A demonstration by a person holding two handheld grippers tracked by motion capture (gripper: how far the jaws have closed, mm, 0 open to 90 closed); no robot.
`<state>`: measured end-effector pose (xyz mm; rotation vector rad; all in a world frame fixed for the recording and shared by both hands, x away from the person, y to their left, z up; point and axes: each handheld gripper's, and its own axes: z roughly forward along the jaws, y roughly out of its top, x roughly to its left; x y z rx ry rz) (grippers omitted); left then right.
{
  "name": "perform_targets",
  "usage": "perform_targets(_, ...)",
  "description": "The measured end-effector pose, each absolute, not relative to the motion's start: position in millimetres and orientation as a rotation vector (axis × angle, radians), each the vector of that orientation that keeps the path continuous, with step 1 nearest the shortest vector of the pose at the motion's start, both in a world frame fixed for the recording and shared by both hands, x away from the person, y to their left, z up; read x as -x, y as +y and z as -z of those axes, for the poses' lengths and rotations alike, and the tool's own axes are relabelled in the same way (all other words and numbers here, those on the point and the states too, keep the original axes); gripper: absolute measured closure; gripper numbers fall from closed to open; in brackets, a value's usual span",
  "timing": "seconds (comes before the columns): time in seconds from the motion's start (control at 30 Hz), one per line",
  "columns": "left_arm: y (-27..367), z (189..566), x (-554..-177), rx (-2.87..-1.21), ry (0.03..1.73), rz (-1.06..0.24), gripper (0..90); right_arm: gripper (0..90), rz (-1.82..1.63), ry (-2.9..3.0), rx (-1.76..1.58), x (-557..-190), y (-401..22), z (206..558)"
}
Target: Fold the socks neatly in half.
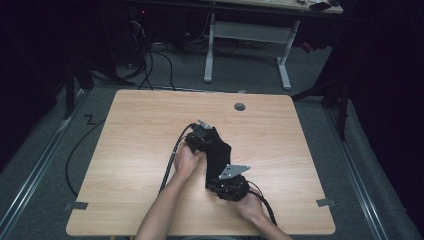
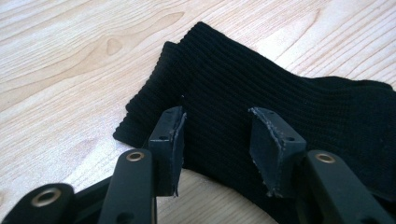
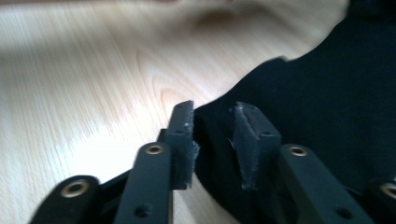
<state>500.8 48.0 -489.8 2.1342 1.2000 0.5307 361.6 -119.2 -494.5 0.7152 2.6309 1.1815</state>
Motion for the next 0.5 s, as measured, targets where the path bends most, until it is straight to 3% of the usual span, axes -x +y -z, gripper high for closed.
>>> perform_targets(0.23,47.9,489.3,-501.0,-2.139,1.201,-0.529,54.5,70.0,-1.27,2.391,-0.862,-381.0,-147.4,459.8)
perform_targets(0.37,48.4,489.3,-499.6,-2.142,1.195,-0.529,54.4,72.7,-1.119,2.422,-0.986,-407.5,-150.3,477.4)
perform_targets(0.5,50.4,489.2,-495.1,-2.152,1.181,-0.524,54.1,77.0,-1.037,2.513,-0.915,-398.4,-145.0,498.3)
